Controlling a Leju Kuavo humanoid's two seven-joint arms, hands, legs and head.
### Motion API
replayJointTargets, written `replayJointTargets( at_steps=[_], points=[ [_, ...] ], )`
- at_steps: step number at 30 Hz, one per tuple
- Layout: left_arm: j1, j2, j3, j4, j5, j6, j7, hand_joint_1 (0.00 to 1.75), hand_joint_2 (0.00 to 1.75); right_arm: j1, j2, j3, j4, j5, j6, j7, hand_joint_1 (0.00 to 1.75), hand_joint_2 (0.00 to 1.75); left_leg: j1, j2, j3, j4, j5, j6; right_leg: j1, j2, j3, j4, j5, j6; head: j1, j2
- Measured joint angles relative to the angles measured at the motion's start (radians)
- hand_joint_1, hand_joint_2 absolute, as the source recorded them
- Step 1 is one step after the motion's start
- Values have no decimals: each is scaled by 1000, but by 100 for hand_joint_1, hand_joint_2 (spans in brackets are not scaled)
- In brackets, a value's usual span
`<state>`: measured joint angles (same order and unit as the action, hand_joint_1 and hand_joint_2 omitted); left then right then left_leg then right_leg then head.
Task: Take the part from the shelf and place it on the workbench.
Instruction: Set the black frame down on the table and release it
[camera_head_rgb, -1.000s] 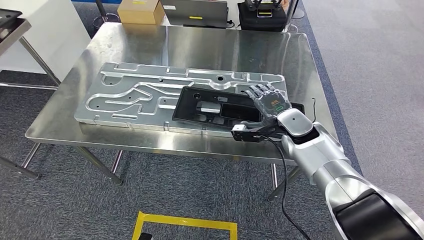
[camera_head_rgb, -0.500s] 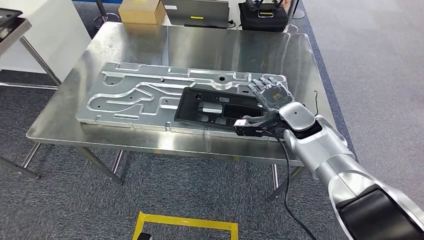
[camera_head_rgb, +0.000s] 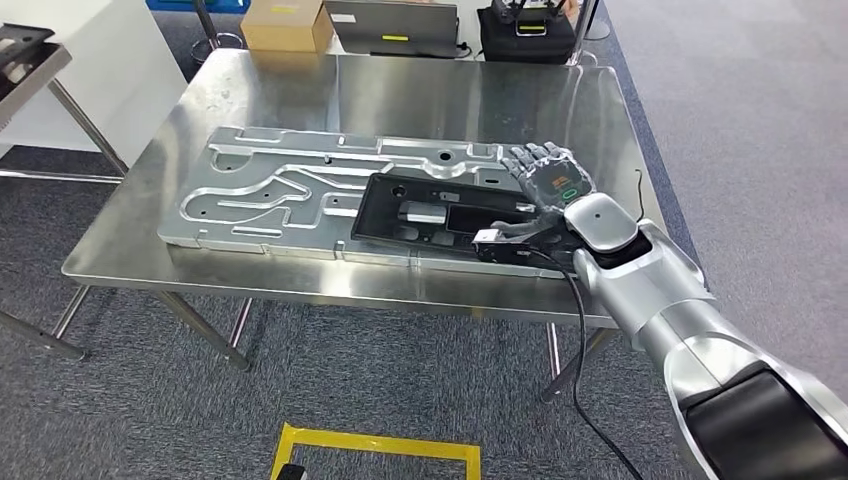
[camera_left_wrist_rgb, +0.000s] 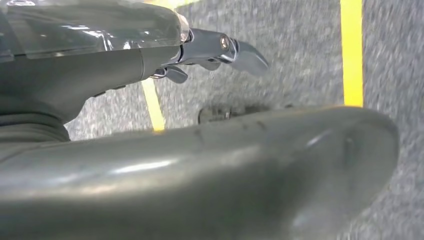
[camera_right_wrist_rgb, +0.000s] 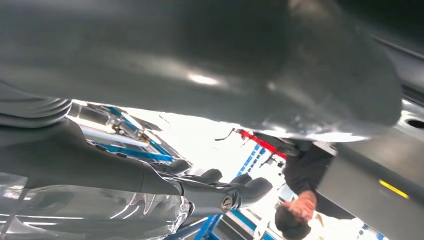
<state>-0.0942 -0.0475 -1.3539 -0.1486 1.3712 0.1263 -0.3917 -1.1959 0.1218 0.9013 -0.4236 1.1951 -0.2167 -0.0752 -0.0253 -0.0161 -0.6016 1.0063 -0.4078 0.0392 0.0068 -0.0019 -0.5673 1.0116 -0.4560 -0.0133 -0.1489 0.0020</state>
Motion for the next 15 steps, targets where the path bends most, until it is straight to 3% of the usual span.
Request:
replayJointTargets(
  at_steps=[2, 3, 6, 7, 8, 9, 11, 12, 13, 15],
  points=[
    [1, -1, 1, 0, 0, 1, 2, 0, 0, -1, -2, 1, 1, -3, 2, 0, 0, 0, 0, 2, -6, 8, -10, -13, -8, -2, 0, -14, 11, -4, 0, 0],
    [1, -1, 1, 0, 0, 2, 3, 0, 0, -1, -3, 1, 1, -5, 3, -1, 0, 0, 2, 3, -14, 30, -30, -21, -13, -4, -2, -21, 18, -7, 0, 0],
    [1, -1, 1, 0, -2, 3, 7, 0, 0, 1, -7, 1, 4, -14, 2, -1, 0, 0, 20, 6, -76, 203, -139, -47, -18, -7, -18, -25, 35, -9, 0, 0],
    [1, -1, 1, 0, -4, 3, 9, 0, 0, 3, -10, 1, 6, -16, 2, -1, 0, 0, 27, 7, -93, 257, -161, -55, -20, -8, -26, -23, 39, -7, 0, 0],
    [1, -1, 1, 0, -5, 3, 10, 0, 0, 6, -15, 1, 8, -17, 1, -1, 0, 0, 34, 8, -96, 281, -165, -63, -23, -9, -34, -19, 43, -3, 0, 0],
    [1, -1, 1, 0, -6, 3, 13, 0, 0, 9, -19, 1, 10, -18, 0, 0, 0, 0, 40, 9, -80, 265, -151, -70, -26, -10, -42, -15, 46, 1, 0, 0],
    [-1, -1, 1, 0, -7, 3, 17, 0, 0, 11, -30, 1, 12, -20, -3, 1, 0, 0, 51, 11, -4, 140, -102, -85, -35, -10, -59, -1, 51, 11, 0, 0],
    [-3, -2, 1, -1, -7, 2, 19, 0, 0, 11, -35, 1, 13, -21, -4, 1, 0, 0, 51, 9, 29, 81, -83, -86, -38, -10, -67, 5, 54, 18, 0, 0],
    [-4, -2, 1, -1, -7, 2, 21, 0, 0, 11, -39, 1, 13, -22, -6, 1, 0, 0, 51, 7, 49, 41, -73, -84, -38, -8, -74, 10, 58, 27, 0, 0],
    [-6, -3, 1, -2, -7, 1, 22, 0, 0, 11, -47, 1, 13, -24, -8, 1, 0, 0, 46, 2, 49, 29, -67, -65, -36, -5, -82, 12, 70, 43, 0, 0]
  ],
)
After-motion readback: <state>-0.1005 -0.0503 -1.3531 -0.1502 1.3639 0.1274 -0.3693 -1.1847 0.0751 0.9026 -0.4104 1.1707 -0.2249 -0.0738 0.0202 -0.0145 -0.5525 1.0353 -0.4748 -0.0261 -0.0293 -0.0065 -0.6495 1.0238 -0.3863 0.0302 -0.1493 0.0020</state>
